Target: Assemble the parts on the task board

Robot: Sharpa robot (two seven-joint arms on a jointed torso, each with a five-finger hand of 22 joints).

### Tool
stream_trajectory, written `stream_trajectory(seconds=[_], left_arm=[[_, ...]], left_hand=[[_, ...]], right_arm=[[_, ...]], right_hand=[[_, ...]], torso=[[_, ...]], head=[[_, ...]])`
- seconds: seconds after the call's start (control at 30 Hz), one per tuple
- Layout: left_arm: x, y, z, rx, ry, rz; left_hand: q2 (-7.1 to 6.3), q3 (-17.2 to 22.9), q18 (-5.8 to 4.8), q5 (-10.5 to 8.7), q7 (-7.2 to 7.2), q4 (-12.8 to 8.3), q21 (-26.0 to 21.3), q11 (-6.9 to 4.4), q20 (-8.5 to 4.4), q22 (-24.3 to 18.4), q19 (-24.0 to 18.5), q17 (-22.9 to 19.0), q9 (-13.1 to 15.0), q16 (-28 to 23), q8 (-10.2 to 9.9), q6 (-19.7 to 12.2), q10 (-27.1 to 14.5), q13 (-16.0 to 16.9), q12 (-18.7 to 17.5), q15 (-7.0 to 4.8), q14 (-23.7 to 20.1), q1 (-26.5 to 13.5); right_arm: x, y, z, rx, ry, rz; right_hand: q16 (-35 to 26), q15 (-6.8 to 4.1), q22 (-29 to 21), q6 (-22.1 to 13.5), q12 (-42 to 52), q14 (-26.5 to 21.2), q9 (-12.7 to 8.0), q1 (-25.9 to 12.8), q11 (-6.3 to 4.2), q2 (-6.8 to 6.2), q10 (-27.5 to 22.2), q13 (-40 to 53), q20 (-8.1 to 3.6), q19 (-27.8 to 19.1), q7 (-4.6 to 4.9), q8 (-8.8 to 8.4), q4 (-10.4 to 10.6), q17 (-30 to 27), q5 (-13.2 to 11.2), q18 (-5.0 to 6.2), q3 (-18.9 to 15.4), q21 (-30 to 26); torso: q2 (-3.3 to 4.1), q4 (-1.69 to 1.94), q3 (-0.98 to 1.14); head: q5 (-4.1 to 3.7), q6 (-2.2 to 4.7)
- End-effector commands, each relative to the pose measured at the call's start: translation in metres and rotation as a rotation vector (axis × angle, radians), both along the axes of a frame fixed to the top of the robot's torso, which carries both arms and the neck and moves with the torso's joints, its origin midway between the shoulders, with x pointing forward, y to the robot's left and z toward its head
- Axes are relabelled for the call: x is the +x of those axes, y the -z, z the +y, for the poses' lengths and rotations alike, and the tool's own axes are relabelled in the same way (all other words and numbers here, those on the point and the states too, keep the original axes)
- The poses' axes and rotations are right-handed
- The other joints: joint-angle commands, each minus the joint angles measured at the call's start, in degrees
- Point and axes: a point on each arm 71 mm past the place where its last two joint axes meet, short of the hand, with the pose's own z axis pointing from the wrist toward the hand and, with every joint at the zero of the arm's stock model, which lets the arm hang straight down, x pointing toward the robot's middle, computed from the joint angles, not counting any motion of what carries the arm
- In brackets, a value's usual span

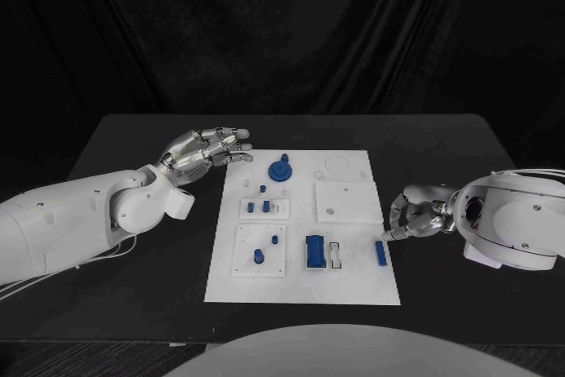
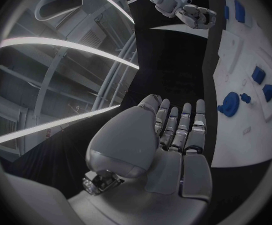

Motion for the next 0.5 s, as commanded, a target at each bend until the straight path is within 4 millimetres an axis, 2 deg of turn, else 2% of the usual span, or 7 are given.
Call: stream_trajectory(seconds=[0.03, 0.07, 0.1, 0.23, 0.33, 0.5], left_arm=[[-0.001, 0.0, -0.001, -0.014, 0.014, 0.004], [-0.001, 0.0, -0.001, -0.013, 0.015, 0.004], [-0.001, 0.0, -0.001, -0.013, 0.015, 0.005], [-0.001, 0.0, -0.001, -0.011, 0.017, 0.008], [-0.001, 0.0, -0.001, -0.01, 0.019, 0.011], [-0.002, 0.001, -0.002, -0.009, 0.023, 0.014]], left_hand=[[-0.05, 0.26, -0.93, 0.28, 0.0, 0.07, -0.07, -0.29, 0.04, 0.08, 0.33, -0.03, -0.07, 0.32, 0.35, 0.07, 0.11, -0.07, 0.21, 0.32, -0.04, -0.55], [-0.05, 0.26, -0.93, 0.28, 0.0, 0.07, -0.07, -0.29, 0.04, 0.08, 0.33, -0.03, -0.07, 0.32, 0.35, 0.07, 0.11, -0.07, 0.21, 0.32, -0.04, -0.55], [-0.05, 0.26, -0.93, 0.28, 0.0, 0.07, -0.07, -0.29, 0.04, 0.08, 0.33, -0.03, -0.07, 0.32, 0.35, 0.07, 0.11, -0.07, 0.21, 0.32, -0.04, -0.55], [-0.05, 0.26, -0.93, 0.28, 0.0, 0.07, -0.07, -0.29, 0.04, 0.08, 0.33, -0.03, -0.07, 0.32, 0.35, 0.07, 0.11, -0.07, 0.21, 0.32, -0.04, -0.55], [-0.05, 0.42, -0.98, 0.28, 0.0, 0.05, 0.0, -0.25, 0.04, 0.13, 0.43, -0.03, -0.08, 0.36, 0.37, 0.08, 0.14, -0.06, 0.23, 0.37, 0.04, -0.64], [-0.05, 0.42, -0.98, 0.28, 0.0, 0.05, 0.0, -0.25, 0.04, 0.13, 0.43, -0.03, -0.08, 0.36, 0.37, 0.08, 0.14, -0.06, 0.23, 0.37, 0.04, -0.64]], right_arm=[[-0.004, 0.003, -0.001, -0.071, -0.014, -0.005], [-0.005, 0.003, 0.0, -0.076, -0.02, -0.007], [-0.006, 0.004, 0.0, -0.079, -0.023, -0.009], [-0.011, 0.007, 0.004, -0.08, -0.033, -0.011], [-0.013, 0.009, 0.007, -0.074, -0.038, -0.017], [-0.015, 0.012, 0.01, -0.072, -0.044, -0.021]], right_hand=[[0.27, 0.49, 15.07, -1.31, 0.3, 6.06, 1.2, -2.9, 0.77, -0.09, 5.95, 15.07, 0.07, 6.05, 1.12, -1.36, 1.85, 15.06, -2.07, -0.87, -0.35, 0.46], [0.27, 1.04, 15.07, -0.36, 0.3, 6.06, 0.45, -4.89, 1.32, -0.13, 5.95, 15.07, 0.51, 6.05, 1.5, -2.56, 3.24, 15.06, -5.17, -0.87, -1.2, 0.46], [0.27, 1.36, 15.07, 0.44, 0.3, 6.06, -0.06, -5.55, 1.69, -0.08, 5.95, 15.07, 0.8, 6.05, 1.54, -3.32, 3.72, 15.06, -6.73, -0.87, -1.51, 0.46], [0.27, 1.98, 15.07, 3.89, 0.3, 6.06, -2.52, -8.65, 2.37, 0.04, 5.95, 15.07, 1.62, 6.05, 1.89, -6.83, 5.75, 15.06, -11.21, -0.87, -3.06, 0.46], [0.27, 2.09, 15.07, 5.19, 0.3, 6.06, -3.42, -9.11, 2.47, 0.14, 5.95, 15.07, 1.79, 6.05, 1.99, -8.23, 6.01, 15.06, -12.17, -0.87, -3.4, 0.46], [0.27, 2.13, 15.07, 6.01, 0.3, 6.06, -4.07, -8.51, 2.48, 0.26, 5.95, 15.07, 1.86, 6.05, 1.99, -9.35, 5.51, 15.06, -11.78, -0.87, -3.3, 0.46]], torso=[[0.02, -0.03, -0.01], [0.01, -0.01, -0.01], [0.0, -0.01, -0.02], [-0.03, -0.02, -0.02], [0.0, -0.02, -0.01], [0.0, -0.01, -0.01]], head=[[0.09, 0.0], [0.09, 0.0], [0.12, 0.0], [0.11, 0.0], [0.1, 0.0], [0.1, 0.0]])
